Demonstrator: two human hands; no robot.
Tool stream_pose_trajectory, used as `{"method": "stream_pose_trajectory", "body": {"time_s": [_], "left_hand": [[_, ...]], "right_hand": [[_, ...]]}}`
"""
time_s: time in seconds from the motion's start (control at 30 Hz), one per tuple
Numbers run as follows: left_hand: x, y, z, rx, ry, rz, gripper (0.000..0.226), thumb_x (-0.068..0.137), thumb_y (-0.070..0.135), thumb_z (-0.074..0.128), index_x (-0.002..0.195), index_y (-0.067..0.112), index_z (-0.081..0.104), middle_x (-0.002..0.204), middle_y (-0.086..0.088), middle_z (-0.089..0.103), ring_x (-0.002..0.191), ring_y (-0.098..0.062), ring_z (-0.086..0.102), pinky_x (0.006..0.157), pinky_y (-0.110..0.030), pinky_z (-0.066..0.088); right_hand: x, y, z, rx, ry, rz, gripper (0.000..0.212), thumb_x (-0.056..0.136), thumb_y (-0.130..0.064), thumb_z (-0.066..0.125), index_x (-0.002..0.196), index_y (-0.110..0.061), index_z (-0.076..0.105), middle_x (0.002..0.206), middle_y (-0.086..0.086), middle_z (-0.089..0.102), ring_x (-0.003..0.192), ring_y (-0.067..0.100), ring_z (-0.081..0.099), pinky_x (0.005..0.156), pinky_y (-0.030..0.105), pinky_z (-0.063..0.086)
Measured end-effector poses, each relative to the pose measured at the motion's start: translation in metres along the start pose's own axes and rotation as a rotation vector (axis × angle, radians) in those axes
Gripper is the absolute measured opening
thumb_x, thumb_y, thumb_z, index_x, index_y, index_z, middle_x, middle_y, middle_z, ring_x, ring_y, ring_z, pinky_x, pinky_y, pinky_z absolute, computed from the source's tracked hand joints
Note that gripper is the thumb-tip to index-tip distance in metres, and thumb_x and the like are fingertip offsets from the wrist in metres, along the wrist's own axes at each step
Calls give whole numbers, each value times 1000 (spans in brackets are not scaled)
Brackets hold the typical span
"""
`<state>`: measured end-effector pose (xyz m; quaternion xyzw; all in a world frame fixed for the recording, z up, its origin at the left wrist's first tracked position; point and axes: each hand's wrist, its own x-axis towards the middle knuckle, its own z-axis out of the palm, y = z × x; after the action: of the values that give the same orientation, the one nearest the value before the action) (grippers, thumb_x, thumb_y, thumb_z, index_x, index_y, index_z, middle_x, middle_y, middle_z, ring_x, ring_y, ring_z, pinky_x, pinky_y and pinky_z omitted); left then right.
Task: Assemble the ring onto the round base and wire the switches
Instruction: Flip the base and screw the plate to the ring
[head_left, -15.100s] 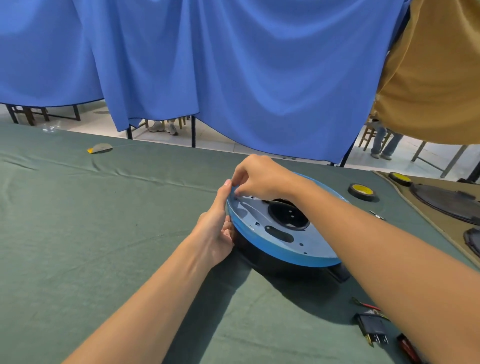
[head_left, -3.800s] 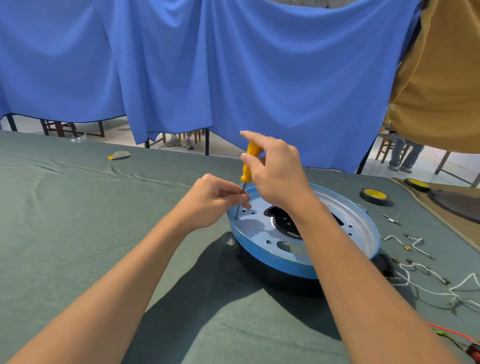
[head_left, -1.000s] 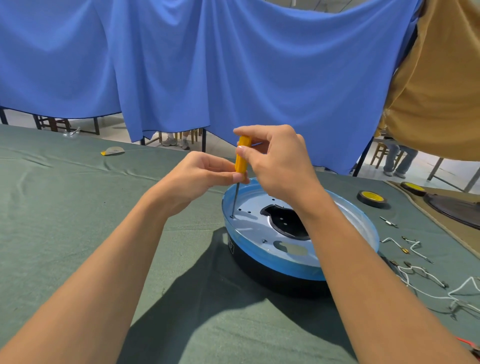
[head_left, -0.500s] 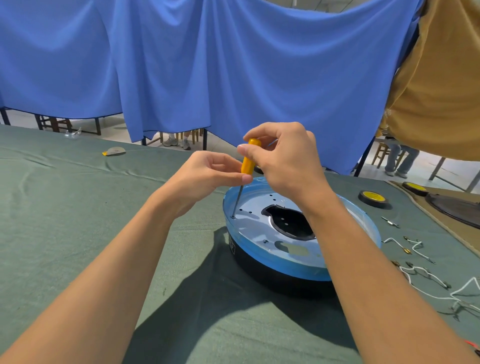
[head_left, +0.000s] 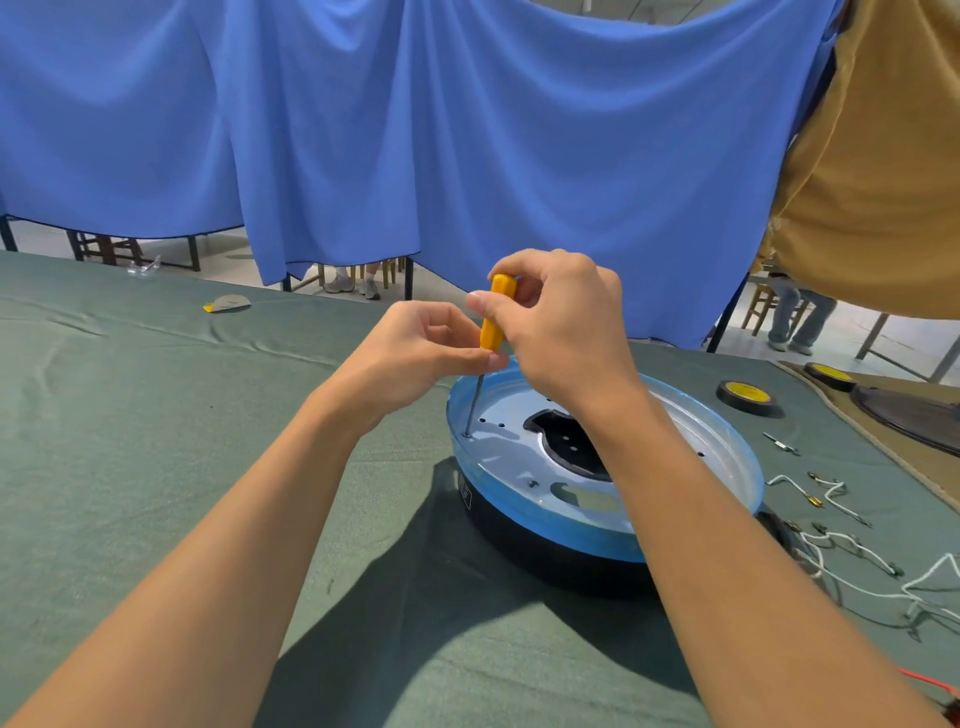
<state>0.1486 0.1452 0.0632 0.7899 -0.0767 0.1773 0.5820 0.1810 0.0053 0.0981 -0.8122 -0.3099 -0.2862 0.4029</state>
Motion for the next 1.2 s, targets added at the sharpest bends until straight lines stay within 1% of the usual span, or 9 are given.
{"method": "stream_pose_trajectory", "body": {"time_s": [0.17, 0.33, 0.5, 0.57, 0.67, 0.83, 0.93, 1.03, 1.2], "left_hand": [[-1, -1, -6, 10, -43, -17, 34, 64, 32, 75, 89, 9, 75, 91, -7, 77, 90, -15, 70, 99, -41, 48], [-2, -2, -5, 30, -77, -3, 20, 74, 26, 77, 90, 15, 79, 94, -4, 77, 94, -15, 71, 102, -42, 47], [-1, -1, 1, -20, 48, 9, 43, 51, 41, 81, 75, 8, 73, 79, -11, 72, 77, -19, 64, 94, -50, 49], [-1, -1, -2, -15, -9, 3, 36, 55, 40, 78, 78, 12, 77, 83, -9, 74, 80, -16, 66, 93, -43, 49], [-2, 1, -4, 8, -135, -24, 24, 68, 33, 76, 87, 19, 80, 94, -7, 77, 90, -12, 68, 97, -37, 47], [0, -2, 7, 61, -34, -48, 20, 74, 19, 80, 85, 5, 73, 86, -12, 74, 82, -18, 67, 100, -47, 47], [-1, -2, 4, 37, -35, -48, 21, 74, 23, 78, 85, 6, 73, 89, -13, 75, 87, -20, 68, 101, -49, 47], [-3, 1, -4, 59, -129, -65, 29, 71, 35, 74, 93, 15, 77, 95, -2, 77, 96, -13, 70, 93, -38, 48], [1, 2, 1, 77, 1, -19, 13, 74, 19, 80, 82, 10, 75, 90, -13, 75, 92, -28, 71, 101, -48, 49]], "right_hand": [[2, -1, -7, 80, -188, 12, 28, 91, -15, 61, 117, -20, 69, 105, 0, 71, 96, 16, 63, 88, 27, 49], [1, -1, -3, 54, -86, -15, 20, 84, -27, 72, 103, -25, 73, 83, -6, 67, 73, 9, 56, 73, 22, 45], [0, -3, -1, -34, -63, -25, 18, 86, -29, 68, 100, -18, 70, 92, 1, 65, 90, 19, 60, 83, 31, 47], [1, -3, -6, 48, -130, -9, 19, 90, -20, 63, 108, -17, 71, 102, -1, 68, 98, 16, 62, 90, 29, 47], [2, -4, -10, 136, -154, 14, 22, 89, -10, 62, 106, -19, 74, 91, -7, 71, 92, 15, 65, 89, 32, 52], [0, -1, -7, 36, -8, 28, 12, 83, -32, 72, 91, -23, 75, 79, -5, 69, 91, 22, 59, 83, 34, 47], [3, 1, -12, 57, -167, 30, 19, 90, -27, 65, 103, -16, 73, 92, 2, 73, 94, 22, 62, 86, 35, 50], [4, 1, -14, 154, -301, 42, 31, 92, -14, 61, 122, -18, 66, 106, -1, 71, 96, 17, 67, 81, 28, 57], [1, 0, -7, 26, -121, 19, 14, 85, -35, 70, 97, -26, 73, 81, -6, 67, 90, 19, 56, 77, 28, 42]]}}
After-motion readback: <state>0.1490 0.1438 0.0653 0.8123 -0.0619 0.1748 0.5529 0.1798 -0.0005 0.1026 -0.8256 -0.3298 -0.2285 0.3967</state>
